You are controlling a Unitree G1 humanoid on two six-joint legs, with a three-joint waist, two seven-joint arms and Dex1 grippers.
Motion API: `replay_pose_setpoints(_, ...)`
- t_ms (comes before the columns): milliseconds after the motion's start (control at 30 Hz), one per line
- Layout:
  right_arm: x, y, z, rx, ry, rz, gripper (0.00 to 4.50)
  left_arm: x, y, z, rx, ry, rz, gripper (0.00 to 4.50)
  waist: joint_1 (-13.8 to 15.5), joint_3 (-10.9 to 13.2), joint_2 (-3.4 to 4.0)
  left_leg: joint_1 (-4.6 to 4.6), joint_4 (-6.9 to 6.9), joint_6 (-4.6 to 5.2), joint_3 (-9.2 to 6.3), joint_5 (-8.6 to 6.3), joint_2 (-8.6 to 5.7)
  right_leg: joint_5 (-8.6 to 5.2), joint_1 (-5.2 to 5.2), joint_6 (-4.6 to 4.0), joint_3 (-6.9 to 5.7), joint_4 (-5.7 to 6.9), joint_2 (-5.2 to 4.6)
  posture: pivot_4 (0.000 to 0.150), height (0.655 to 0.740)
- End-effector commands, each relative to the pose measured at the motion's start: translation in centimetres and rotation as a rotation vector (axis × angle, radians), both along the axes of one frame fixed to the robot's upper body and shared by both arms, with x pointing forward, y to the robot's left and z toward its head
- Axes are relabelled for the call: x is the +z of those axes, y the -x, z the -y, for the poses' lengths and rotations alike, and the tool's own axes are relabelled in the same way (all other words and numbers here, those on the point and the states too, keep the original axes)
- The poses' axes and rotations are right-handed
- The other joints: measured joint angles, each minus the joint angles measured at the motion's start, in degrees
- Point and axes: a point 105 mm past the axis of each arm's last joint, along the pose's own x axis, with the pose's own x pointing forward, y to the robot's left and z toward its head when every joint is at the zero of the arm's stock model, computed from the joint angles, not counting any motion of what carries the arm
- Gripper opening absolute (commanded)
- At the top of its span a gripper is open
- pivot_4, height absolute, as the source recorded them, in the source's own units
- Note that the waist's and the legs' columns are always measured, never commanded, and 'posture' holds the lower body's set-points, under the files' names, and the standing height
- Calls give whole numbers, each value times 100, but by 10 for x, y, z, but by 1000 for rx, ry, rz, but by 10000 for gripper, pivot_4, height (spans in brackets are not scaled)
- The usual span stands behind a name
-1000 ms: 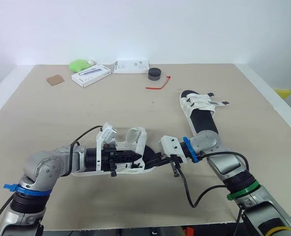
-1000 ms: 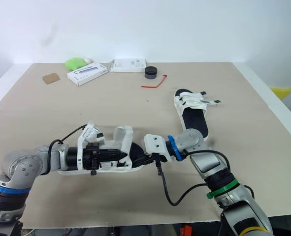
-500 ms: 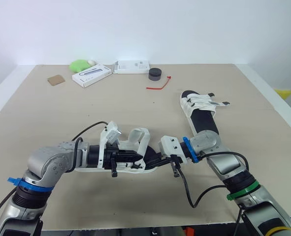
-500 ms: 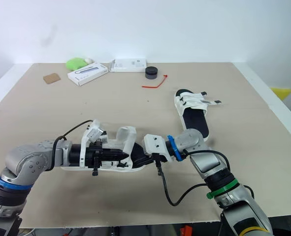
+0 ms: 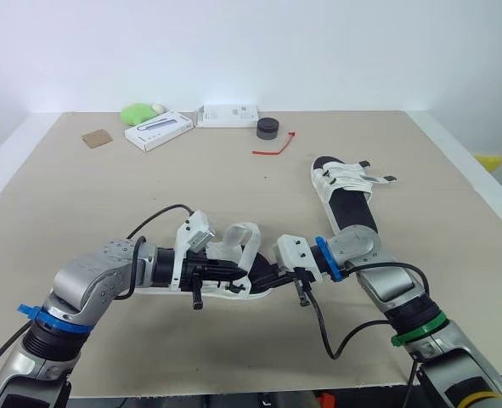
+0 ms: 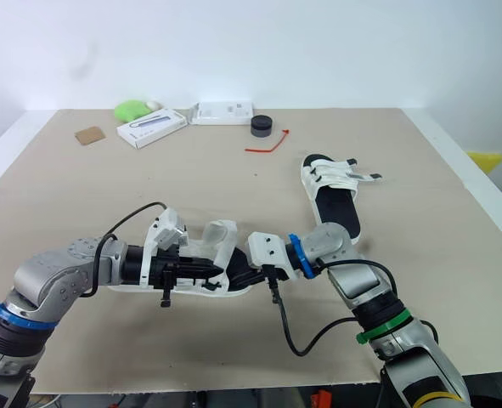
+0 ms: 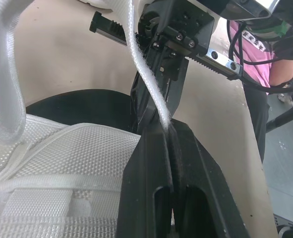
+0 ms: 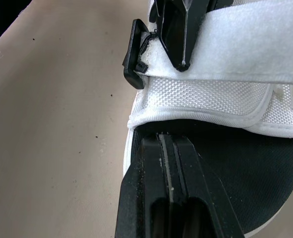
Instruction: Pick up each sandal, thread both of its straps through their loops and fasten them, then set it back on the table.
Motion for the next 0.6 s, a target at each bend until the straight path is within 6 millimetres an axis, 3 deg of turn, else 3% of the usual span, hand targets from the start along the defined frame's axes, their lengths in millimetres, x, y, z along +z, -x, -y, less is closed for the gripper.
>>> replay_pose_setpoints(33, 1, 1, -3, 7, -3, 2, 0, -12, 2, 4, -7, -36, -21, 561, 0, 0, 0, 0, 0, 0, -1, 0, 0, 0, 0, 1, 0, 0, 0, 1500, 7400)
replay_pose_setpoints(600, 2, 0, -3, 8, -1, 5, 0, -2, 6, -8, -71, -30, 26, 561, -9, 1, 1, -5, -9, 4, -2, -4, 1, -11, -9, 1, -3, -1, 3, 1500, 7400)
